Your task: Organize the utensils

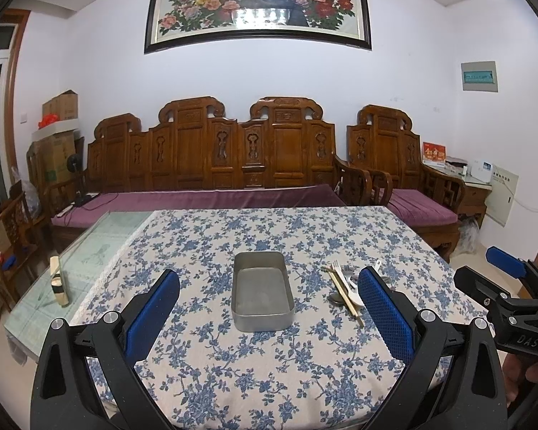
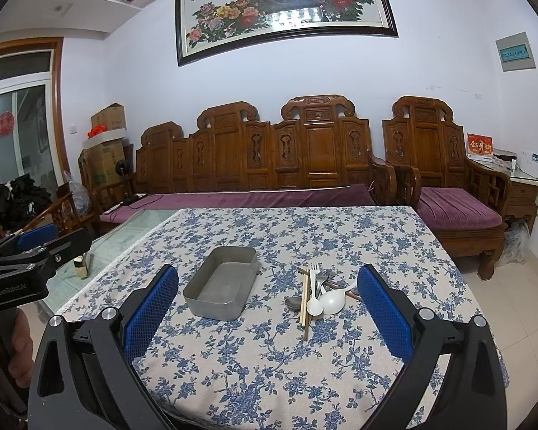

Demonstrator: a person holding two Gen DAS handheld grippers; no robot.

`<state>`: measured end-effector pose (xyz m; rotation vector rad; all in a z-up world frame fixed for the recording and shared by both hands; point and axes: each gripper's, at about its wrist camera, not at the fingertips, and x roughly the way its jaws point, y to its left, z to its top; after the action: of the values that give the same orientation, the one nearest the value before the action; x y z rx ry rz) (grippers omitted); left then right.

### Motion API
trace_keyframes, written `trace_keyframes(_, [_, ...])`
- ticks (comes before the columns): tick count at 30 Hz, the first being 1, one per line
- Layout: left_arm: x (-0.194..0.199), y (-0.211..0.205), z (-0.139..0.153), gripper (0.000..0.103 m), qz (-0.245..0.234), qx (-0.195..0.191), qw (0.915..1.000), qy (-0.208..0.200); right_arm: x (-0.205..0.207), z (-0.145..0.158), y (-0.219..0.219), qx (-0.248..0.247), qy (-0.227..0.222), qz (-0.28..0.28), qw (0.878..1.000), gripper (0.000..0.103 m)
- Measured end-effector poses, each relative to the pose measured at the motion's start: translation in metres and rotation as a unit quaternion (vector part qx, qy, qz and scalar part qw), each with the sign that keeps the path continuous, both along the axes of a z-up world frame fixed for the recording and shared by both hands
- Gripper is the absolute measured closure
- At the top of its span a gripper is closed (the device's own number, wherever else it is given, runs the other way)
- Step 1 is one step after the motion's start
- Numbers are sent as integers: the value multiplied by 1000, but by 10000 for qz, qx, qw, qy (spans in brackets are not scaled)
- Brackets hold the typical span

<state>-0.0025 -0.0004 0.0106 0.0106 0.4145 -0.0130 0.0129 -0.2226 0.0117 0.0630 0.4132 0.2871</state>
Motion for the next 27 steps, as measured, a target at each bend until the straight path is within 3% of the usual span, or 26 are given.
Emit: trace_keyframes(27, [1,-5,3,7,-22,18,10000,41,-5,12,6,7,-19,7,10000,3])
